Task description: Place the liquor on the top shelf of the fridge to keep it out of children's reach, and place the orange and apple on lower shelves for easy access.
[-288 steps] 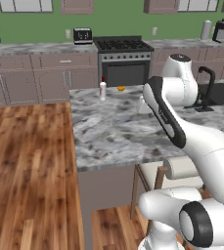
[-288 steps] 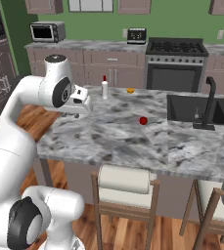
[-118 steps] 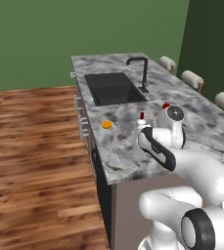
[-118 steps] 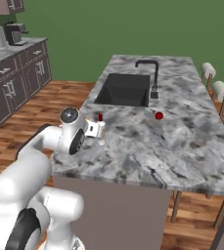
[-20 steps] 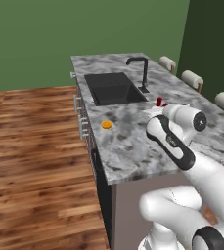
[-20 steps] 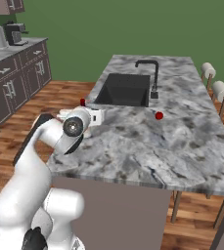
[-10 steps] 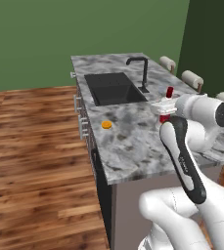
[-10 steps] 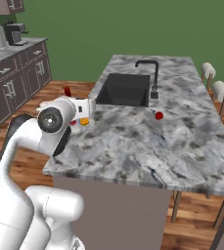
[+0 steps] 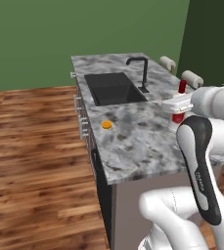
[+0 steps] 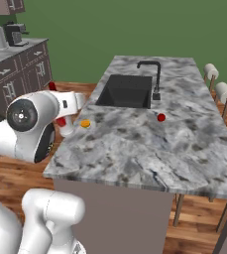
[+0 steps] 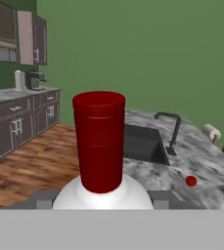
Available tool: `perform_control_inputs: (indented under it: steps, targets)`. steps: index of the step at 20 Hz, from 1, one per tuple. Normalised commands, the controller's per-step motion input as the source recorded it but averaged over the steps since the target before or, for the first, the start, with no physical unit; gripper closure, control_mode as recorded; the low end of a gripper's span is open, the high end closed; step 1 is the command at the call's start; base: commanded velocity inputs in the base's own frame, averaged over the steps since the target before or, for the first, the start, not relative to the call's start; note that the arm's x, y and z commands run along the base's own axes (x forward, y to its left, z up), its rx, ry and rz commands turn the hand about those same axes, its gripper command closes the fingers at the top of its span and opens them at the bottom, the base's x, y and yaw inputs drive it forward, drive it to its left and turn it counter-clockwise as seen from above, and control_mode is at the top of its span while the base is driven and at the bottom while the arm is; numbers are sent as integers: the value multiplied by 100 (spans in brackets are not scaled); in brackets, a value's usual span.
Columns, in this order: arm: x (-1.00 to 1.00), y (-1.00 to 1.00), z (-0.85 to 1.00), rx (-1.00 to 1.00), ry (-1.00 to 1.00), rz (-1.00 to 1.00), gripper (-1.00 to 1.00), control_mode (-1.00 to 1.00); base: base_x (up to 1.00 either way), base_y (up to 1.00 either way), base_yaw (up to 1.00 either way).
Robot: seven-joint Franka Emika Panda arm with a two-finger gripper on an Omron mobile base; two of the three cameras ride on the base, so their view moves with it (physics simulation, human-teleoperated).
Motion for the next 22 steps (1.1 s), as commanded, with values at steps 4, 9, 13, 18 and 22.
perform_control_inputs:
  steps: [4,9,13,18,22]
  targets:
    - [-75,2,16,-7,0,0,100,-100,0,0,0]
    - [0,0,0,0,0,0,100,100,-98,0,0]
    - [0,0,0,0,0,0,100,100,-99,4,5]
    - [0,0,0,0,0,0,100,100,-65,27,29]
    - [0,0,0,0,0,0,100,100,-23,31,48]
